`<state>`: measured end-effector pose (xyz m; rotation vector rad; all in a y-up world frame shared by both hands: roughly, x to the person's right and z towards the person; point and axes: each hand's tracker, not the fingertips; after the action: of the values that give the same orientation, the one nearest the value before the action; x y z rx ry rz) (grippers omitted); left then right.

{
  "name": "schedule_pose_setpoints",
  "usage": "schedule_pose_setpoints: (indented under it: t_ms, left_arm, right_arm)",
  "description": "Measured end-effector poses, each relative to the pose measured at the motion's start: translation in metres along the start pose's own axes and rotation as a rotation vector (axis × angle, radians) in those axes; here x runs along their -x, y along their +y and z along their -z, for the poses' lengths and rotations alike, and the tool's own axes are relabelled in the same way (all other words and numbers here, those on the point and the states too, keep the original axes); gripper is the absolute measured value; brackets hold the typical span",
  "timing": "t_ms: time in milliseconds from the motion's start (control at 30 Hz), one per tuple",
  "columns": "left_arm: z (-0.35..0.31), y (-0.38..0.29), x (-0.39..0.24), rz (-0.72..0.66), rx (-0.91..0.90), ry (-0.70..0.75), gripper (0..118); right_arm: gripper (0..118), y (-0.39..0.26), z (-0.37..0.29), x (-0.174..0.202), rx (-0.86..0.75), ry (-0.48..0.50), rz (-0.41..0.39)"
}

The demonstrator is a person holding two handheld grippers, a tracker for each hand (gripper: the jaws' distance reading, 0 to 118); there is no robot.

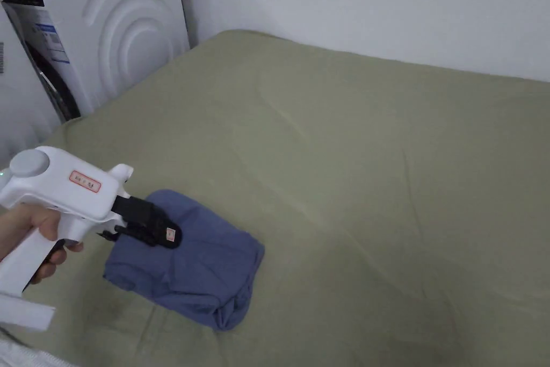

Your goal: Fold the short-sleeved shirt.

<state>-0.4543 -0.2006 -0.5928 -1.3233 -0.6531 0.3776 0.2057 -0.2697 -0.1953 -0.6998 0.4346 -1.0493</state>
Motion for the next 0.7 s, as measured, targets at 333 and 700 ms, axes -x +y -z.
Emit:
schedule_pose_setpoints:
  t_ms: [333, 700]
  left_arm:
    - [-0.011, -0.002, -0.009, 0.032, -0.094, 0.149, 118]
    - [-0.048, -0.047, -0.081, 0.017, -0.416, 0.330, 0]
  right_arm:
    - [1, 0.007, 0.005, 0.002, 0.004, -0.003, -0.010]
    - [1, 0.007, -0.048, 0.040, -0.077, 0.004, -0.151]
